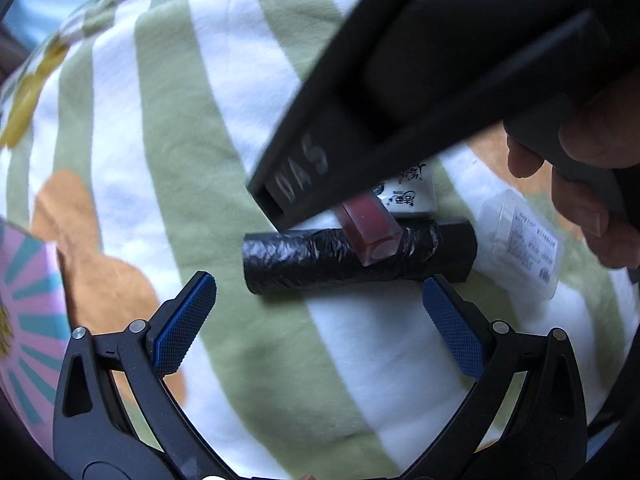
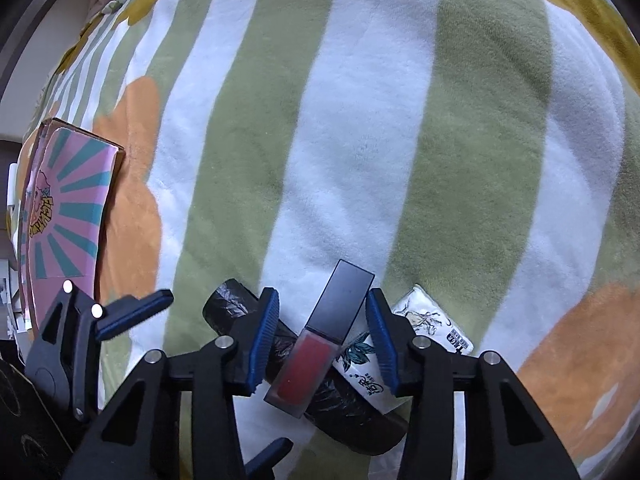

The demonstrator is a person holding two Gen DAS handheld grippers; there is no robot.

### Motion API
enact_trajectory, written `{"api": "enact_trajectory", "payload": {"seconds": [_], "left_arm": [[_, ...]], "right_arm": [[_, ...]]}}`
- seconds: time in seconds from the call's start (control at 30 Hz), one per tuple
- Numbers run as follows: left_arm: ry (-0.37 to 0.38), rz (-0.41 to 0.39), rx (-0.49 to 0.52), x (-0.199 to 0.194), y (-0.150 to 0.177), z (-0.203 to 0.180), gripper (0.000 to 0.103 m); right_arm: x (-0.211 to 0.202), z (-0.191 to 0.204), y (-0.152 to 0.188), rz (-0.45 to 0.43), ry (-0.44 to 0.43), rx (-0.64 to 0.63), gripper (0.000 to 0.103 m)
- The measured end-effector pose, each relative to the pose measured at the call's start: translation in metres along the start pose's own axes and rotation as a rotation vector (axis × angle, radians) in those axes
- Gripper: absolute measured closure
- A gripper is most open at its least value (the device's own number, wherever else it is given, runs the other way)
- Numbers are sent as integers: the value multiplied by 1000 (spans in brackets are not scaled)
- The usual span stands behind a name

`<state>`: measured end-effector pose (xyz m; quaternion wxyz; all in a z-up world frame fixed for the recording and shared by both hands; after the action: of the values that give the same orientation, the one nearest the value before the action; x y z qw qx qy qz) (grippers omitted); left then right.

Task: Organize objects
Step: 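Grasp the red lip gloss with the right tool while the left tool grasps the black roll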

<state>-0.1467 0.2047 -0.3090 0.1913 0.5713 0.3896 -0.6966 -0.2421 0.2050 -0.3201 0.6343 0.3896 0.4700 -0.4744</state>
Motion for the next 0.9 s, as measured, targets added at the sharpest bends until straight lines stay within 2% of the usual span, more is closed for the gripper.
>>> {"api": "enact_trajectory", "payload": {"seconds": [0.13, 0.33, 0.43, 0.57, 0.63, 0.73, 0.9], "left_arm": [[-13, -19, 222, 3, -3, -7, 0], [25, -41, 591, 5, -10, -31, 0], [63, -11, 733, 13, -7, -45, 2], [108, -1, 809, 18, -9, -55, 12], [142, 11, 822, 18, -11, -59, 22], [189, 66, 844, 26, -8, -62, 31], [190, 87, 896, 33, -8, -61, 33]], "right_arm": [[1, -9, -1, 17, -44, -11, 79], [-10, -24, -7, 2, -121, 10, 81], [-17, -30, -8, -27, -154, 13, 82], [-22, -45, -7, -54, -183, 40, 82], [-26, -51, -7, -71, -205, 51, 82], [-30, -59, -8, -89, -228, 52, 82], [-38, -71, -12, -109, -240, 66, 82]]}}
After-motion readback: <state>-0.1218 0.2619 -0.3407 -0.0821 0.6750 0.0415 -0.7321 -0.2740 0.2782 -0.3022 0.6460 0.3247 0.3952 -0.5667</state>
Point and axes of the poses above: each gripper's, at about its wrist camera, not at the fingertips, and x roughly the way its jaws point, z to its left, y to its underside, the point moved 6 cm from there along x, roughly the way its jaws point, and after that the axes turned 13 degrees about x, right-handed, at the moved point
